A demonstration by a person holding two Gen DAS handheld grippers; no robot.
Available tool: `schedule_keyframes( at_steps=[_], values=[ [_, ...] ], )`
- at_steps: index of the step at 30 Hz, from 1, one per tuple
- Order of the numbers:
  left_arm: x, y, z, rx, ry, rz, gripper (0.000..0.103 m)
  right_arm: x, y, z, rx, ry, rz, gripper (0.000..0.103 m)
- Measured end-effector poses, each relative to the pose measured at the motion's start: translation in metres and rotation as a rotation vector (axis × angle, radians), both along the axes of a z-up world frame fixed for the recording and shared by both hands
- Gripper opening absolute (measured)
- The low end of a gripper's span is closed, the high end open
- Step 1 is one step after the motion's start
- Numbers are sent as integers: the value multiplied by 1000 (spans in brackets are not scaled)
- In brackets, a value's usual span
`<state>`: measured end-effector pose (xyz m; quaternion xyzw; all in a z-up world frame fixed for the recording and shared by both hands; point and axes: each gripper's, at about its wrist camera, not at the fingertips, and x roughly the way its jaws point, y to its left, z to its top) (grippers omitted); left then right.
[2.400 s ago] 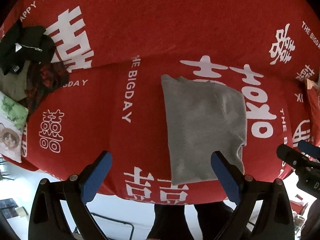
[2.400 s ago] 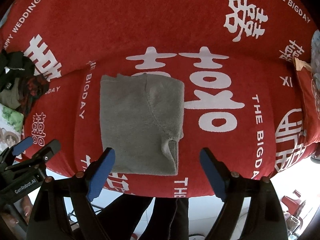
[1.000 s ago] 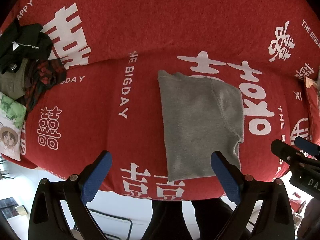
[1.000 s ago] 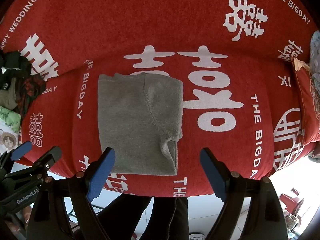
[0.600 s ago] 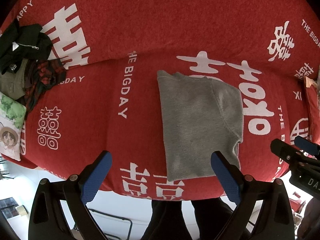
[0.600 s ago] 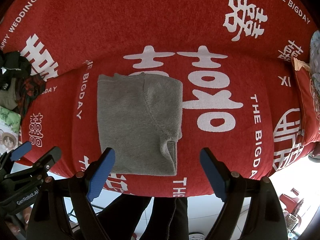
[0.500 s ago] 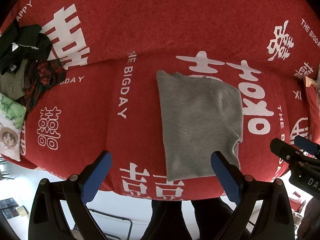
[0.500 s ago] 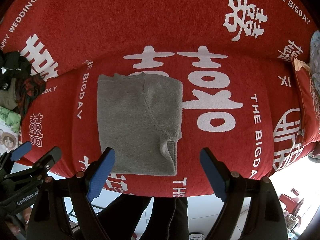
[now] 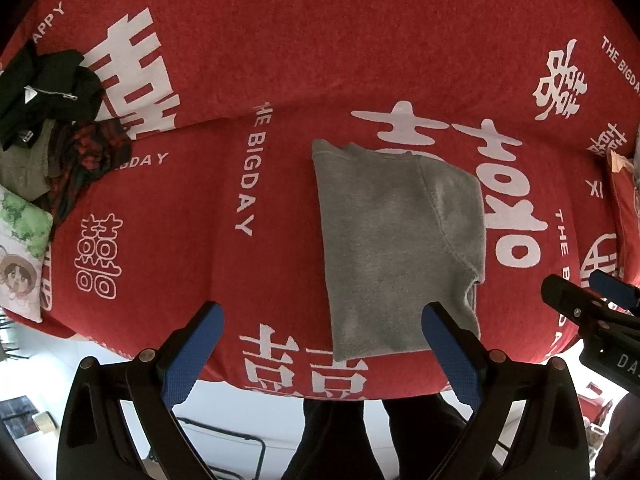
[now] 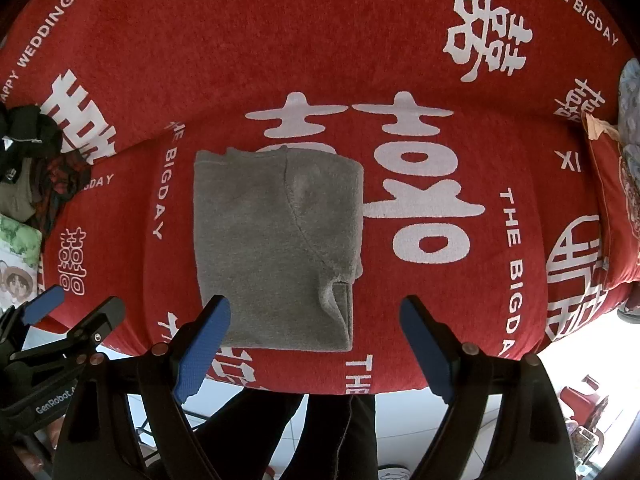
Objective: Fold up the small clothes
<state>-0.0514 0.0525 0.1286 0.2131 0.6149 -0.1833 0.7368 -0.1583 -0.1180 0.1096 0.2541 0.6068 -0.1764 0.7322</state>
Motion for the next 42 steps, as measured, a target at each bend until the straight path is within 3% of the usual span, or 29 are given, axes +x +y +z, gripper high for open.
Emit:
schedule_keyframes(
  at_steps=[42],
  values=[
    [1, 13, -1, 18, -18, 7, 99, -3, 4, 0, -1, 0, -2, 89]
  ],
)
